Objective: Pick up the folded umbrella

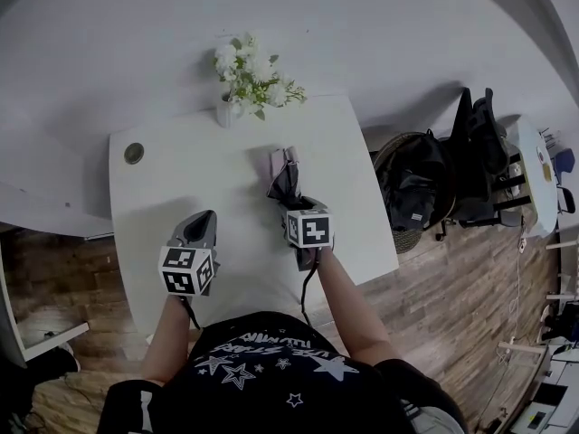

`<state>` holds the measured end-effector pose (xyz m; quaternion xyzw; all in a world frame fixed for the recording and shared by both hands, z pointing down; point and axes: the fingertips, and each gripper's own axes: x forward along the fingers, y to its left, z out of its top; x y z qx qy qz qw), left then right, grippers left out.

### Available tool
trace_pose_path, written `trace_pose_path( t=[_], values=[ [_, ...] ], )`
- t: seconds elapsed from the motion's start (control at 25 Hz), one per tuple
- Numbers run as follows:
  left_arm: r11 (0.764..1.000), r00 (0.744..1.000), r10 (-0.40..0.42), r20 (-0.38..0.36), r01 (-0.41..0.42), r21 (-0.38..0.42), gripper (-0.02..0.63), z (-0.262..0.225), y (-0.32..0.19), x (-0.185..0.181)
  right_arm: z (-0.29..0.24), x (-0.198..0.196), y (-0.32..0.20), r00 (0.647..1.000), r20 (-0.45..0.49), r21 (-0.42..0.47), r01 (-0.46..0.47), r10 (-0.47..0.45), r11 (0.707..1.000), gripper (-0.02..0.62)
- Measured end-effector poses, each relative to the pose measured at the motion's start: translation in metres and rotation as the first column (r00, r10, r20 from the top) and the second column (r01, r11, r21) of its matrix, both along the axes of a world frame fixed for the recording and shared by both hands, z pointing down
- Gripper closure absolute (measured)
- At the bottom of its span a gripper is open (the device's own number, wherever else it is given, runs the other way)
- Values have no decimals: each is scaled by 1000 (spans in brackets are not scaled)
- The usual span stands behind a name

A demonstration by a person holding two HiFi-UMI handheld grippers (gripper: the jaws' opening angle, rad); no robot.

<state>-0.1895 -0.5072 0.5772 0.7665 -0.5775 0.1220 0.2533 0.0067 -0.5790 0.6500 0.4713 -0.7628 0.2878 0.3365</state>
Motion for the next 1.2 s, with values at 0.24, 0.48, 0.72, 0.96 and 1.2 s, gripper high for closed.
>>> trace_pose_path(
  t=[0.24,0.48,0.72,0.96,1.2],
  values=[
    [1000,1000,10,-3,-10,-7,603,3,0,2,9,-4,0,999,-40,-27,20,-22,999,337],
    [1000,1000,20,-6,-20,-7,603,5,5,7,7,-2,2,1000,-8,-33,27,-28,999,360],
    [1000,1000,25,0,-25,-3,603,1,16,15,-5,3,28,996,91,-18,5,-4,1000,362],
    [999,999,45,16,-46,28,603,-21,35,34,-36,28,64,978,198,15,-65,61,998,362],
    [995,996,82,35,-83,49,603,-37,72,52,-60,52,109,973,217,50,-96,83,994,360]
  ],
)
